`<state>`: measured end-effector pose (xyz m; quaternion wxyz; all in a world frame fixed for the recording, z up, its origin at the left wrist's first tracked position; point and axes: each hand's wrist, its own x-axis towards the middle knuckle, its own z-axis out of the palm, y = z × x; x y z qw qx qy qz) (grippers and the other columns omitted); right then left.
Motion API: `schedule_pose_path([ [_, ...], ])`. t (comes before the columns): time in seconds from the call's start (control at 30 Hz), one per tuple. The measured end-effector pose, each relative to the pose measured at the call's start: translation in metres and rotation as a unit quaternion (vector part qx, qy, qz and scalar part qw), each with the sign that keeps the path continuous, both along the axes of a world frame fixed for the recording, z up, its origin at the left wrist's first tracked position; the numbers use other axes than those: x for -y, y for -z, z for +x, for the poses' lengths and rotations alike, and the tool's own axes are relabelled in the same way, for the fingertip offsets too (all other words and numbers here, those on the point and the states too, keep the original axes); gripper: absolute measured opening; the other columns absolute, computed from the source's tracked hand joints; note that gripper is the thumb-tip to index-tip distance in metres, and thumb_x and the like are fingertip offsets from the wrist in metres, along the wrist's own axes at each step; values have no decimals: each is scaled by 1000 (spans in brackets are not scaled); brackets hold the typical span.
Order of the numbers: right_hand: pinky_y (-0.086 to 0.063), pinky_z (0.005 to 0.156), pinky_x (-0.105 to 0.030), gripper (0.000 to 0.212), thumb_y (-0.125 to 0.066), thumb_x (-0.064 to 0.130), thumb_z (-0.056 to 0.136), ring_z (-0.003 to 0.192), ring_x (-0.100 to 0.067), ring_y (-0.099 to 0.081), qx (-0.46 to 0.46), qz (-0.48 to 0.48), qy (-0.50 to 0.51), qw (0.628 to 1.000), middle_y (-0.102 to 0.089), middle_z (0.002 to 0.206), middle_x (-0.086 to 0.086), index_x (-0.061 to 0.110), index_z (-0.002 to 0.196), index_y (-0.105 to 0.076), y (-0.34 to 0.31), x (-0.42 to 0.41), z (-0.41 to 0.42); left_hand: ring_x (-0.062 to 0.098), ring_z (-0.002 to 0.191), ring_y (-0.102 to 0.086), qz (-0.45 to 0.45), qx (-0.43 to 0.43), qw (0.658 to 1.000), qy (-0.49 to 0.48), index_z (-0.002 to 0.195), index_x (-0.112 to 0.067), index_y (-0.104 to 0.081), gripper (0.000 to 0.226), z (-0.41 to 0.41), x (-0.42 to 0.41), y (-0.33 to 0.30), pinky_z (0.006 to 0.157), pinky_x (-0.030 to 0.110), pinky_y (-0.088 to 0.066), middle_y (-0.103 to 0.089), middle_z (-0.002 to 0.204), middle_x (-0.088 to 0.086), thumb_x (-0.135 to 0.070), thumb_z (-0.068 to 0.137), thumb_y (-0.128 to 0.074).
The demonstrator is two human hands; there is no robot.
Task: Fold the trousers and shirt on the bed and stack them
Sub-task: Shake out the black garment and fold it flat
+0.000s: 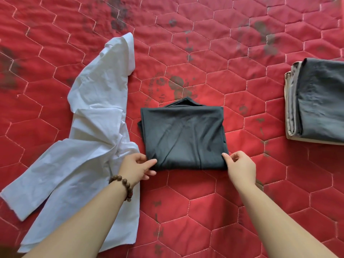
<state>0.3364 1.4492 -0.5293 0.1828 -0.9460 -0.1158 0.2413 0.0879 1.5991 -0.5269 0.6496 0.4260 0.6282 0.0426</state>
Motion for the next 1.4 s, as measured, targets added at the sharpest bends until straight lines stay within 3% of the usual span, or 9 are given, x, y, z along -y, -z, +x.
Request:
schedule_pose_path([
  [0.27, -56, 66, -44, 24, -58, 13, 93, 56, -26, -67, -105, 57, 99, 988, -64, 65, -15, 9, 71, -50, 4, 1, -4, 32, 67, -72, -63, 81, 985, -140, 85, -5, -47, 15, 3, 9, -9, 50, 28, -58, -52, 93, 18, -8, 99, -46],
  [0.47, -20, 58, -28, 18, -58, 14, 93, 70, -26, -50, 3, 40, 89, 995, -56, 71, -8, 8, 76, -53, -5, 5, 6, 28, 61, -71, 10, 57, 987, -152, 80, -3, -47, 18, -4, 4, -9, 51, 25, -56, -61, 86, 23, -4, 98, -46],
  [0.63, -48, 76, -28, 21, -57, 24, 94, 85, -33, -66, -103, -10, 41, 994, -67, 90, -17, 3, 92, -60, -3, 6, -8, 29, 70, -69, 77, -107, 991, -31, 82, -10, -54, 18, 4, 15, -11, 71, 42, -59, -65, 91, 17, -24, 93, -58],
  [0.7, -40, 87, -38, 21, -59, 25, 92, 102, -37, -55, 39, -12, -1, 999, -60, 104, -19, 5, 96, -61, -10, 3, -9, 25, 83, -62, 258, -225, 938, 49, 86, -14, -59, 18, 6, 14, -18, 79, 34, -49, -63, 91, 7, -32, 90, -58],
  [0.83, -36, 99, -42, 23, -57, 7, 87, 112, -39, -53, 209, 129, -247, 938, -60, 116, -22, -2, 107, -63, -11, -28, -32, 36, 92, -58, 525, -103, 823, 193, 88, -4, -67, 16, 47, 21, -22, 84, 42, -46, -63, 95, 16, -4, 82, -52],
  [0.93, -22, 117, -48, 44, -54, 9, 90, 138, -31, -37, 137, 101, -434, 884, -46, 144, -16, 2, 134, -52, 14, -57, -55, 35, 137, -36, 484, -114, 775, 390, 133, 2, -49, 44, 84, 31, 7, 115, 44, -23, -44, 142, 23, -3, 90, -38],
  [1.03, 0, 118, -53, 55, -37, 35, 96, 147, -18, -15, 177, 21, -484, 857, -24, 158, 2, 20, 149, -30, 41, -63, -51, 22, 148, -2, 466, -224, 708, 481, 152, -11, -9, 59, 83, 25, 39, 118, 40, 3, -9, 160, 5, -25, 94, -10],
  [1.2, 5, 117, -56, 60, -20, 56, 94, 148, -17, -7, 205, -51, -428, 879, -12, 161, 6, 38, 151, -15, 52, -59, -23, 25, 148, -2, 457, -302, 720, 427, 151, -32, -16, 71, 62, 8, 48, 116, 54, -1, -10, 160, 0, -59, 86, -27],
  [1.4, -5, 116, -60, 58, -26, 45, 96, 147, -21, -14, 244, -20, -411, 878, -21, 158, -2, 24, 150, -27, 46, -85, -16, 30, 145, -21, 513, -297, 686, 422, 143, -17, -42, 62, 94, -13, 36, 115, 58, -12, -31, 154, 7, -40, 86, -36],
])
